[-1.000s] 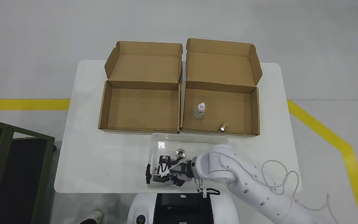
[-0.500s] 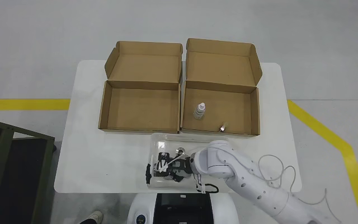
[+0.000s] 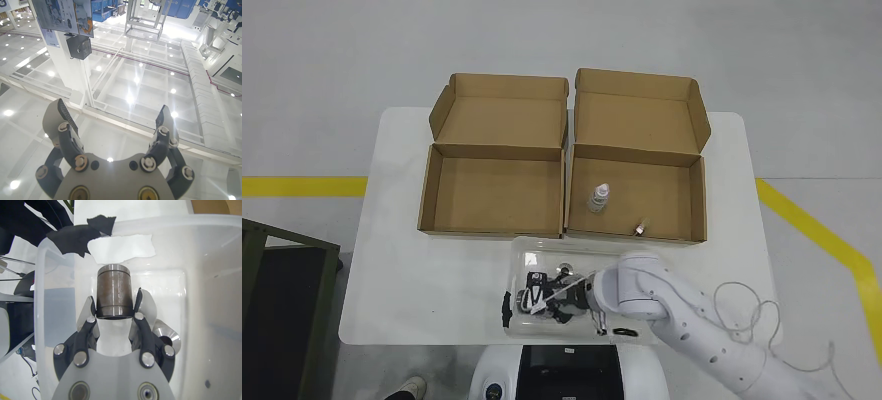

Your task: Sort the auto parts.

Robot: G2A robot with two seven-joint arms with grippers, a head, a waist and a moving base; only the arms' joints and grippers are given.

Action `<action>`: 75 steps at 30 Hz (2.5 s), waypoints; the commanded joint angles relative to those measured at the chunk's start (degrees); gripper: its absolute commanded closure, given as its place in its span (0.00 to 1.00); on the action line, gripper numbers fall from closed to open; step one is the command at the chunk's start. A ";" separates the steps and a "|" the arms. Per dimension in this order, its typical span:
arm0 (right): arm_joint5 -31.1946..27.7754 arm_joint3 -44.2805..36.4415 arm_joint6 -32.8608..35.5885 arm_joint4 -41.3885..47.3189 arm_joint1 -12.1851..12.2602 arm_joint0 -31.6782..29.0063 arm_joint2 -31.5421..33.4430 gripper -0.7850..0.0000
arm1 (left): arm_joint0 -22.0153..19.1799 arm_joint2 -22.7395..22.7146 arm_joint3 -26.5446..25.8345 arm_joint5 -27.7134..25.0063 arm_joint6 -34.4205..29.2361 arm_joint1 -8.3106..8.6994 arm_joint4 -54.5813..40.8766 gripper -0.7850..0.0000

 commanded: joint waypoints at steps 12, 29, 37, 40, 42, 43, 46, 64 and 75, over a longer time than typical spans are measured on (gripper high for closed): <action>2.67 -8.61 5.02 -5.30 1.64 -3.32 2.78 1.00 | 0.00 0.00 0.00 0.00 0.00 0.00 0.00 0.00; 3.89 -6.34 2.92 -5.85 1.10 -3.46 0.86 0.24 | 0.00 0.00 0.00 0.00 0.00 0.00 0.00 0.00; 3.37 -5.99 1.67 -5.33 1.25 -4.10 1.27 0.42 | 0.00 0.00 0.00 0.00 0.00 0.00 0.00 0.00; 3.10 -5.64 1.34 -5.38 1.37 -4.45 1.47 0.52 | 0.00 0.00 0.00 0.00 0.00 0.00 0.00 0.00; 2.85 -5.19 1.01 -5.25 1.44 -4.62 1.66 0.53 | 0.00 0.00 0.00 0.00 0.00 0.00 0.00 0.00; 2.73 -5.00 0.76 -5.10 1.47 -4.70 1.77 0.54 | 0.00 0.00 0.00 0.00 0.00 0.00 0.00 0.00; 2.17 -4.60 0.30 -5.03 1.59 -4.84 2.12 0.54 | 0.00 0.00 0.00 0.00 0.00 0.00 0.00 0.00; -0.29 -7.82 -3.87 -3.60 2.55 -6.56 4.98 1.00 | 0.00 0.00 0.00 0.00 0.00 0.00 0.00 0.00; -1.28 -6.81 -16.57 -1.10 3.51 -10.26 10.15 1.00 | 0.00 0.00 0.00 0.00 0.00 0.00 0.00 0.00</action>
